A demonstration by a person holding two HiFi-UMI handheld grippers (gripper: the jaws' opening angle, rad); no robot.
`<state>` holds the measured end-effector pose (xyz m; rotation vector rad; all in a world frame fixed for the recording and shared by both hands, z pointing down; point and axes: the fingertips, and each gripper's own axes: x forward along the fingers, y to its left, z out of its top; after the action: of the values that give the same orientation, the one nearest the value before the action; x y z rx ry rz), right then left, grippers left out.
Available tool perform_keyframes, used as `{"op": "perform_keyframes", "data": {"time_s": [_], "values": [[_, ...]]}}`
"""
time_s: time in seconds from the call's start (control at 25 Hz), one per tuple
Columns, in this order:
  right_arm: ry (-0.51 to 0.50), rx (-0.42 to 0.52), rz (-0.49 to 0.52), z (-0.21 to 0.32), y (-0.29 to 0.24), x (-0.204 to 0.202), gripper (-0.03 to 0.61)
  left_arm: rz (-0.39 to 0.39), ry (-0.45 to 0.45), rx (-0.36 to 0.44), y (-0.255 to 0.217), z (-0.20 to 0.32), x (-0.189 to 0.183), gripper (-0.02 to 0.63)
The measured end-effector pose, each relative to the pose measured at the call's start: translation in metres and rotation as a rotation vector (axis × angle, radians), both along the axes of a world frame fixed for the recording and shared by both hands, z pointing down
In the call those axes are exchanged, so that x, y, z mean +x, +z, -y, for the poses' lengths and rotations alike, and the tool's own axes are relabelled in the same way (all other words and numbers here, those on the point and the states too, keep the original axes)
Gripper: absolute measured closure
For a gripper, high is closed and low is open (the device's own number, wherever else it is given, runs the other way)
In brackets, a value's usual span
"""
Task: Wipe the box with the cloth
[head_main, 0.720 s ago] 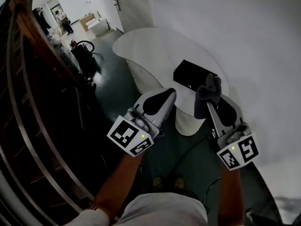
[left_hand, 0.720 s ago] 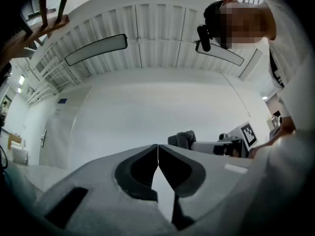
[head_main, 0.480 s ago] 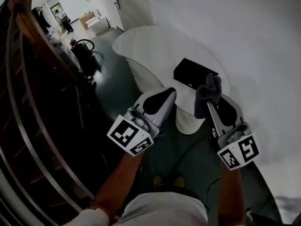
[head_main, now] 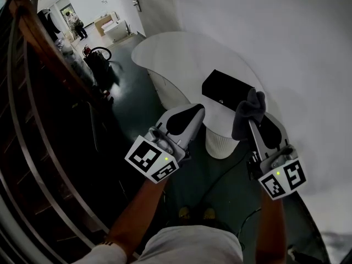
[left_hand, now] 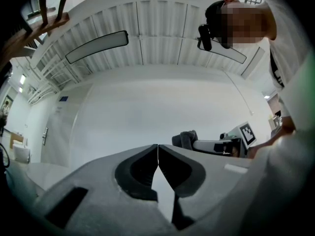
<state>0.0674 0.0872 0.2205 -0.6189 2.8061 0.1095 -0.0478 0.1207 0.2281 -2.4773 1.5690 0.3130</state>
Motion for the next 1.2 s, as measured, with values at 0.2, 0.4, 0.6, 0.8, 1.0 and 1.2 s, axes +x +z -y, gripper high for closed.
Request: {"op": "perform_keyframes", "data": {"time_s": [0.2, 0.4, 0.6, 0.8, 1.0, 1.2], "values": [[-0.010, 0.008, 0.013, 0.013, -0.006, 0.013, 0.485, 0.016, -0.014, 0.001, -0.003, 0.010, 0.012, 0.597], [-0.031, 0.008, 0.028, 0.028, -0.009, 0.025, 0.485, 0.027, -0.044, -0.001, -0.007, 0.021, 0.021, 0.597], [-0.047, 0.014, 0.038, 0.046, -0.010, 0.034, 0.485, 0.044, -0.075, 0.000, -0.006, 0.034, 0.027, 0.597], [-0.055, 0.019, 0.037, 0.055, -0.012, 0.035, 0.485, 0.048, -0.086, -0.001, -0.007, 0.043, 0.028, 0.598], [-0.047, 0.025, 0.034, 0.068, -0.011, 0.033, 0.485, 0.056, -0.090, 0.006, -0.007, 0.056, 0.021, 0.598], [-0.028, 0.031, 0.026, 0.085, -0.009, 0.025, 0.485, 0.053, -0.081, 0.021, -0.010, 0.077, 0.008, 0.598]]}}
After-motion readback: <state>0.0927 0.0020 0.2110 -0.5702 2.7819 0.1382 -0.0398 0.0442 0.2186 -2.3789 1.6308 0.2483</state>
